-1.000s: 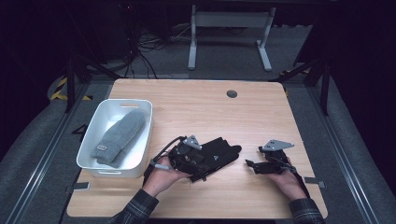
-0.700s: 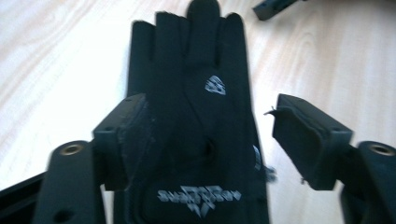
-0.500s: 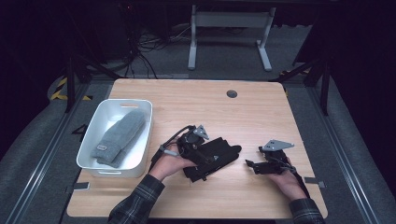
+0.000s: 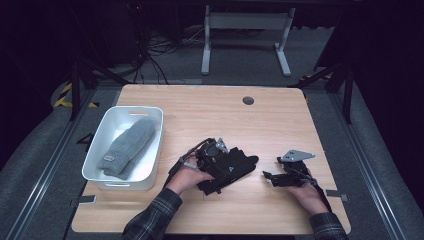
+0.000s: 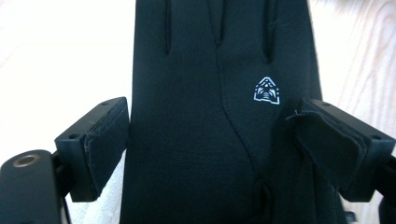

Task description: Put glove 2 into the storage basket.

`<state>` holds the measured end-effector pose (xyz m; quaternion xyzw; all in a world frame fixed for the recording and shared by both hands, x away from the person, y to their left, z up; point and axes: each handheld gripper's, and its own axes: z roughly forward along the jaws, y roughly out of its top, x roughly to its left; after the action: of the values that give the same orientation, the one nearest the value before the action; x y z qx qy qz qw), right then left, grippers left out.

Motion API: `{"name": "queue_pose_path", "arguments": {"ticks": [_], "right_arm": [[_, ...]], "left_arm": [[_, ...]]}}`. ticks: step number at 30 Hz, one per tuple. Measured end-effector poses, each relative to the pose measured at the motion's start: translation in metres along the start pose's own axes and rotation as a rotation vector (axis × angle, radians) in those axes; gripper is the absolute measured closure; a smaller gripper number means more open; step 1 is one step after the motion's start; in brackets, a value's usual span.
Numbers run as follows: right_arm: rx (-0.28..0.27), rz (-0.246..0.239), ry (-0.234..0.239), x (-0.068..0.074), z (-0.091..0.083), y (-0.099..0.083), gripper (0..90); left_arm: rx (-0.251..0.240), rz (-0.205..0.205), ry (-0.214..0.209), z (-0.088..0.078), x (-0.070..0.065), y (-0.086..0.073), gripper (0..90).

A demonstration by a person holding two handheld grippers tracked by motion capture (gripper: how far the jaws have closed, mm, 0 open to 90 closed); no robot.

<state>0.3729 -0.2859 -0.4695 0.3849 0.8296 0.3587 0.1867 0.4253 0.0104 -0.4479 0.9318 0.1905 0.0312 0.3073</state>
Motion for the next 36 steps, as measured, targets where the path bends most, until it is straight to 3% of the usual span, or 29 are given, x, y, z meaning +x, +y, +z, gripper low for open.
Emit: {"name": "queue_pose_path", "arguments": {"ticks": [11,16,21,25,27,36], "right_arm": [[0.0,0.0,0.0,0.0,0.0,0.0,19.1],[0.0,0.0,0.0,0.0,0.0,0.0,19.2],[0.0,0.0,0.0,0.0,0.0,0.0,19.1],[0.0,0.0,0.0,0.0,0.0,0.0,19.1],[0.0,0.001,-0.001,0.0,0.0,0.0,19.1],[0.0,0.001,-0.001,0.0,0.0,0.0,19.1]], "left_arm": [[0.019,-0.007,-0.024,0.007,0.0,-0.003,14.6],[0.013,0.01,-0.027,0.006,0.0,-0.004,18.9],[0.011,0.026,-0.054,0.002,-0.002,-0.004,35.5],[0.02,0.005,-0.083,0.0,-0.001,-0.004,55.9],[0.027,-0.013,-0.102,-0.001,0.0,-0.004,61.4],[0.026,-0.066,-0.114,-0.006,-0.001,-0.002,71.2]]}}
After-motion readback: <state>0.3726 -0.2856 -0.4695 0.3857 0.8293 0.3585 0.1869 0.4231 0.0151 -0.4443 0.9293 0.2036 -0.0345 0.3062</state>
